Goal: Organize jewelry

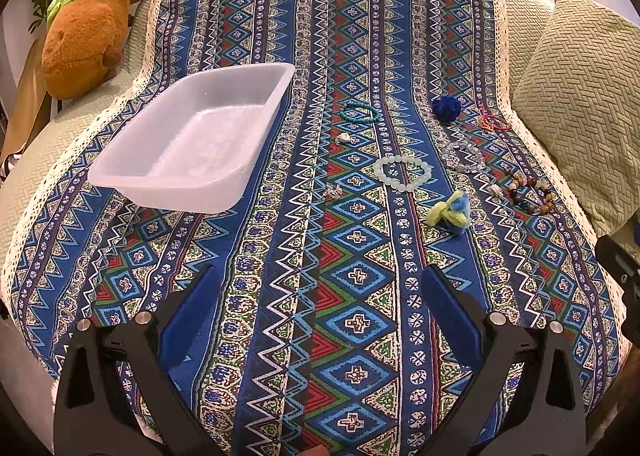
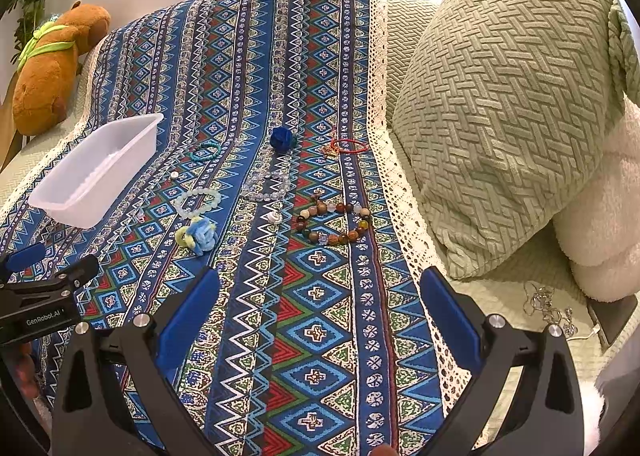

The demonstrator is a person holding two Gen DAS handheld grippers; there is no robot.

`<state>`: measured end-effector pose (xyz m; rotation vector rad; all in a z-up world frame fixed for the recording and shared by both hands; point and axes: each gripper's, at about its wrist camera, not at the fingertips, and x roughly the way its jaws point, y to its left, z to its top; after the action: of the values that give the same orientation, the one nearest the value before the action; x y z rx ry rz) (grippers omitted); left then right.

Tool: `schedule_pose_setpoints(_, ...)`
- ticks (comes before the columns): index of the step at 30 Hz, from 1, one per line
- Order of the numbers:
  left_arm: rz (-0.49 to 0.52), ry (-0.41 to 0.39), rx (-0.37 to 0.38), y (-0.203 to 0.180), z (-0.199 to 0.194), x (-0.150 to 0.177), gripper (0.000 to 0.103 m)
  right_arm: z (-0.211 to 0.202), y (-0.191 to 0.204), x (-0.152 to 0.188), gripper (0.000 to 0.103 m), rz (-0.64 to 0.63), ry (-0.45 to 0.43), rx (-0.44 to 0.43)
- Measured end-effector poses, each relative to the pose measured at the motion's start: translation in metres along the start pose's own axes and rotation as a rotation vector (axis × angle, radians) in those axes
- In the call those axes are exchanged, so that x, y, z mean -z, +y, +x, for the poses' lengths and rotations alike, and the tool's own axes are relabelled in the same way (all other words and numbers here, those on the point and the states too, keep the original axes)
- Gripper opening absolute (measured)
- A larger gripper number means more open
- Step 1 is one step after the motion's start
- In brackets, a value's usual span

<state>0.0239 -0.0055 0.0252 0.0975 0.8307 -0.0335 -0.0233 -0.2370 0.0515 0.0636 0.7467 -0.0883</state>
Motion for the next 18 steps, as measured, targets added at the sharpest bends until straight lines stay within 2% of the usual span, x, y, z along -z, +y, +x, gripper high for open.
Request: schedule_pose_setpoints(18,0.002,0.029,0.026,-0.005,0.017,0.001,0.098,0.016,0.002,0.000,0.099,-0.003,0.033,-0.013)
